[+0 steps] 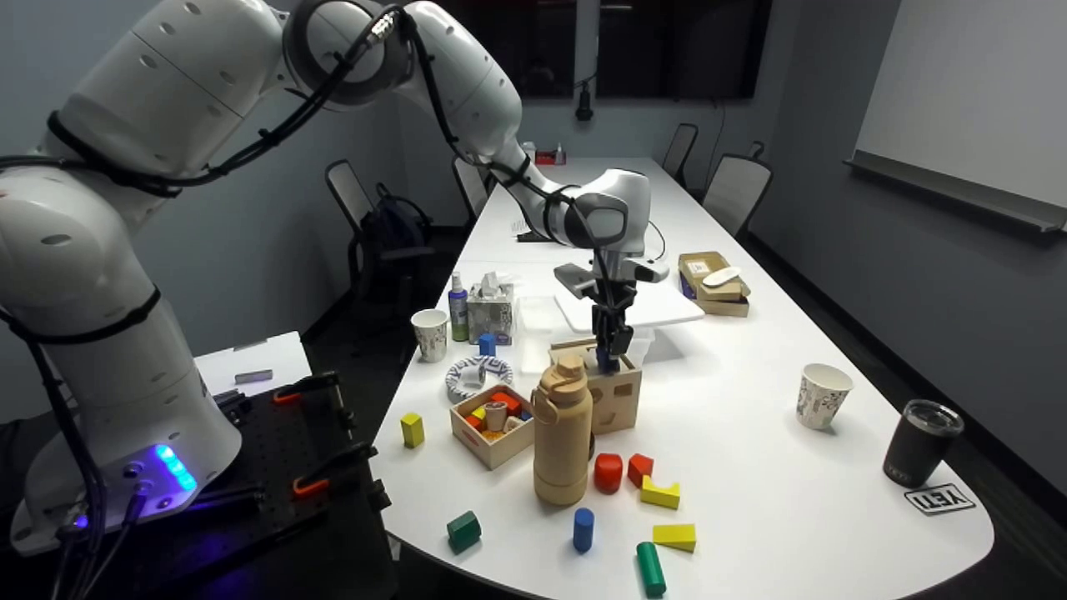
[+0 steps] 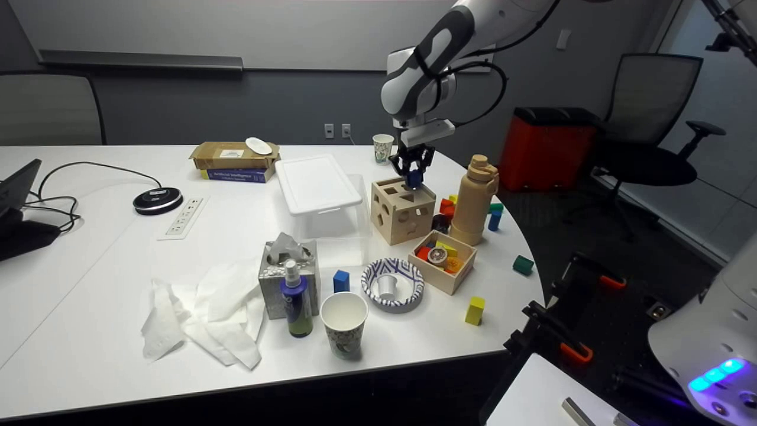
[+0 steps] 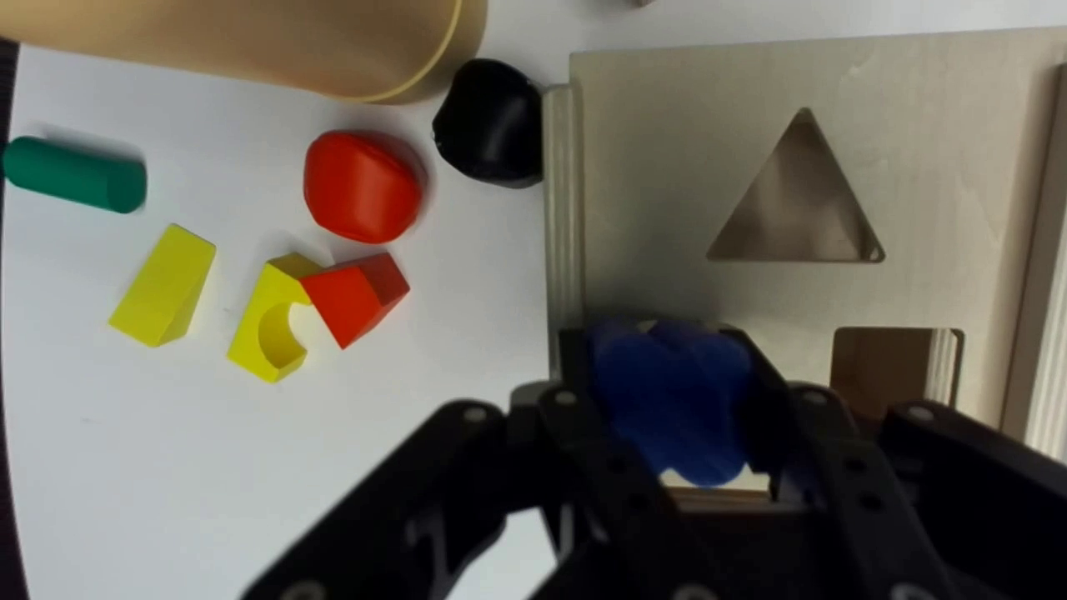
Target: Place the blue square block inside the shape sorter box
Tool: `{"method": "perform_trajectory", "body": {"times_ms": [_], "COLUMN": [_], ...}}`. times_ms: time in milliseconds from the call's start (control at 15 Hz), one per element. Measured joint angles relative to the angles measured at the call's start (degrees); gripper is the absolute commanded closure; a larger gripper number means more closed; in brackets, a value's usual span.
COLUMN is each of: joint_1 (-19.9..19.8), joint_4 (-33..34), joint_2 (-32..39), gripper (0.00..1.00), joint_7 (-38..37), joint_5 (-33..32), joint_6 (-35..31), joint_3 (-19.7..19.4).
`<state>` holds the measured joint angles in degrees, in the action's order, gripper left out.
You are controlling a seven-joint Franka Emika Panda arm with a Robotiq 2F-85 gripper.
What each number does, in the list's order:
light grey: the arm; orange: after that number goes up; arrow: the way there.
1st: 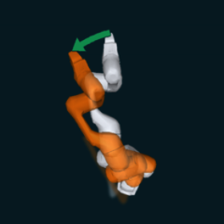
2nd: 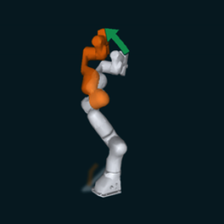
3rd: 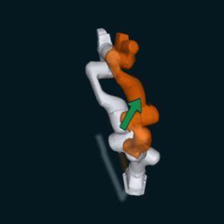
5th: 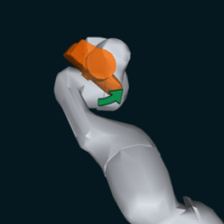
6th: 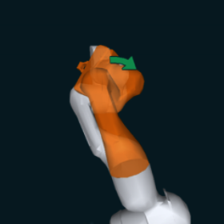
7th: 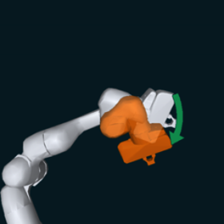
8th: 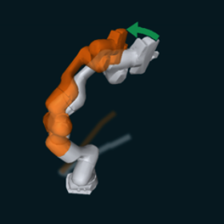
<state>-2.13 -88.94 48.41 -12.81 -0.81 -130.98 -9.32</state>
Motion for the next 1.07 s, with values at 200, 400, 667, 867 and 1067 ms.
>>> {"method": "perform_trajectory", "body": {"times_ms": [200, 400, 667, 867, 1067], "joint_1": [-0.46, -0.76, -1.16, -1.37, -1.93], "joint_4": [-0.10, -0.16, -0.17, -0.14, 0.15], "joint_2": [0.00, 0.01, 0.01, 0.01, 0.06], "gripper": [0.83, 0.83, 0.83, 0.83, 0.83], "joint_7": [0.02, 0.02, 0.02, 0.02, 0.25], "joint_5": [0.02, 0.08, 0.36, 1.04, 2.32], "joint_6": [0.21, 0.55, 0.84, 0.84, 1.33], "joint_3": [0.52, 1.02, 1.44, 1.44, 1.65]}}
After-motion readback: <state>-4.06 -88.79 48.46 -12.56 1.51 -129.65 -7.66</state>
